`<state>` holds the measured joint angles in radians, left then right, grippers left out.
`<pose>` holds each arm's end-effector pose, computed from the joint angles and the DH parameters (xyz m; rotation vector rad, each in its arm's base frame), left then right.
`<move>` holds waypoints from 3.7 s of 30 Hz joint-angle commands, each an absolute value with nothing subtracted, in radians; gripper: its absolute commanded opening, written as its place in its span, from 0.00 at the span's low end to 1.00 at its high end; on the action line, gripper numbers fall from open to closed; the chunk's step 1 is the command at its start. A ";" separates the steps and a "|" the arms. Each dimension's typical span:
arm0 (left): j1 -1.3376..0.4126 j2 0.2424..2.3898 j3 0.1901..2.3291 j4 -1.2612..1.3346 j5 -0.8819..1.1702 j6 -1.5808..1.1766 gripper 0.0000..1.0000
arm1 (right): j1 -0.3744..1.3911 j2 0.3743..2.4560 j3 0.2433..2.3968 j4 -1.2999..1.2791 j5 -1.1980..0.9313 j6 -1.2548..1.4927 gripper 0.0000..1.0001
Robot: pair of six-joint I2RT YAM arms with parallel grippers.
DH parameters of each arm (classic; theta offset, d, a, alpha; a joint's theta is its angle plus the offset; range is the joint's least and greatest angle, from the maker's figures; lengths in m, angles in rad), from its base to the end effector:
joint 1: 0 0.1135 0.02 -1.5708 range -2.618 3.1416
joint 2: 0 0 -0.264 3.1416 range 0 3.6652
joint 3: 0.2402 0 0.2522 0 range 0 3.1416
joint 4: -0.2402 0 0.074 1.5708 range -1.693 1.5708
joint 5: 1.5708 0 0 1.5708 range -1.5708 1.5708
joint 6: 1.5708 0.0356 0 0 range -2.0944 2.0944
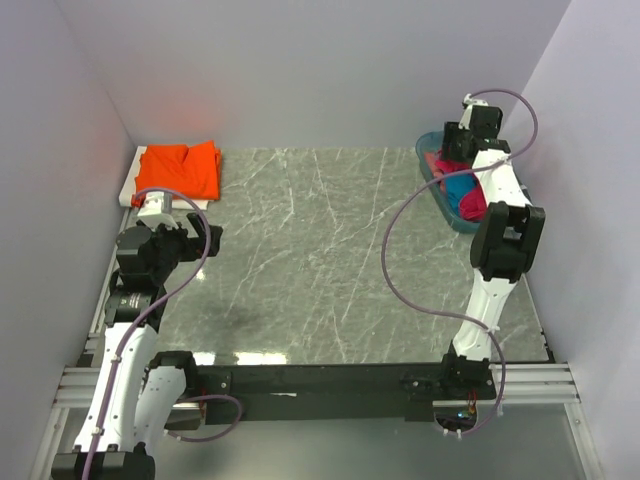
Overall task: Fold and stack the t-shirts
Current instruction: Grab the tshirt from the pile, then move the tshirt to the center of the board, then flatten the tshirt out
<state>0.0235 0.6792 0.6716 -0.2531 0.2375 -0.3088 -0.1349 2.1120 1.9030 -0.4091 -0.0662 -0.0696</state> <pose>0.1651 -0.0045 0.3095 -0.1377 1.8390 -0.4175 0.4931 -0.0646 0.2842 0.0341 2.1874 -0.0432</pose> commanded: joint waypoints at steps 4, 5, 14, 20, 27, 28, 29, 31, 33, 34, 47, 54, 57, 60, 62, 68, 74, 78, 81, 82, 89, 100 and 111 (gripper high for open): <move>0.020 0.689 0.709 -0.230 0.225 -0.298 1.00 | -0.138 2.079 1.924 -0.396 -0.054 -0.067 0.32; 0.020 0.689 0.709 -0.227 0.224 -0.299 1.00 | -0.137 2.019 1.895 -0.349 -0.052 -0.069 0.23; 0.020 0.686 0.707 -0.225 0.235 -0.301 0.99 | -0.126 1.657 1.687 -0.253 -0.063 -0.100 0.00; 0.018 0.672 0.706 -0.222 0.236 -0.302 0.99 | -0.120 1.482 1.675 -0.325 -0.155 -0.064 0.00; 0.018 0.658 0.701 -0.215 0.247 -0.305 1.00 | -0.107 1.393 1.970 -0.529 -0.261 -0.038 0.00; 0.020 0.657 0.701 -0.216 0.247 -0.305 0.99 | -0.101 1.397 2.027 -0.563 -0.290 -0.032 0.00; 0.018 0.655 0.701 -0.215 0.250 -0.307 0.99 | -0.094 1.407 2.084 -0.613 -0.299 -0.020 0.00; 0.018 0.652 0.701 -0.213 0.250 -0.307 0.99 | -0.074 1.419 2.233 -0.652 -0.313 -0.011 0.00; 0.018 0.647 0.699 -0.213 0.252 -0.308 0.99 | -0.036 1.414 2.313 -0.675 -0.314 -0.006 0.00; 0.018 0.644 0.699 -0.213 0.249 -0.308 1.00 | -0.017 1.395 2.298 -0.652 -0.311 -0.006 0.00; 0.017 0.655 0.698 -0.213 0.241 -0.310 0.99 | 0.107 1.302 2.281 -0.578 -0.488 0.078 0.00; 0.017 0.653 0.695 -0.212 0.238 -0.310 1.00 | 0.238 1.207 1.952 -0.511 -0.554 0.035 0.00; 0.017 0.657 0.695 -0.210 0.244 -0.310 1.00 | 0.291 1.196 1.887 -0.502 -0.543 0.009 0.00; 0.017 0.655 0.698 -0.212 0.247 -0.310 0.99 | 0.342 1.213 1.871 -0.492 -0.522 0.009 0.00; 0.017 0.654 0.698 -0.212 0.245 -0.308 1.00 | 0.365 1.241 1.885 -0.497 -0.502 -0.028 0.00; 0.017 0.650 0.695 -0.213 0.239 -0.308 0.99 | 0.408 1.295 1.875 -0.486 -0.460 -0.049 0.00; 0.017 0.652 0.693 -0.207 0.248 -0.310 0.99 | 0.414 1.209 1.601 -0.422 -0.480 -0.092 0.00; 0.015 0.663 0.698 -0.207 0.258 -0.308 1.00 | 0.425 1.215 1.485 -0.425 -0.497 -0.117 0.06; 0.017 0.660 0.695 -0.207 0.262 -0.308 0.99 | 0.434 1.268 1.447 -0.437 -0.466 -0.127 0.39; 0.015 0.660 0.695 -0.204 0.271 -0.308 0.99 | 0.434 1.297 1.447 -0.448 -0.457 -0.133 0.57; 0.008 0.653 0.687 -0.179 0.362 -0.307 1.00 | 0.362 1.270 1.327 -0.466 -0.399 -0.221 0.91; -0.096 0.787 0.693 -0.089 0.578 -0.394 0.99 | 0.017 1.098 0.927 -0.420 -0.794 -0.244 0.89; -0.633 1.300 1.088 -0.215 0.249 -0.201 0.90 | -0.152 1.112 0.930 -0.462 -0.859 -0.222 0.85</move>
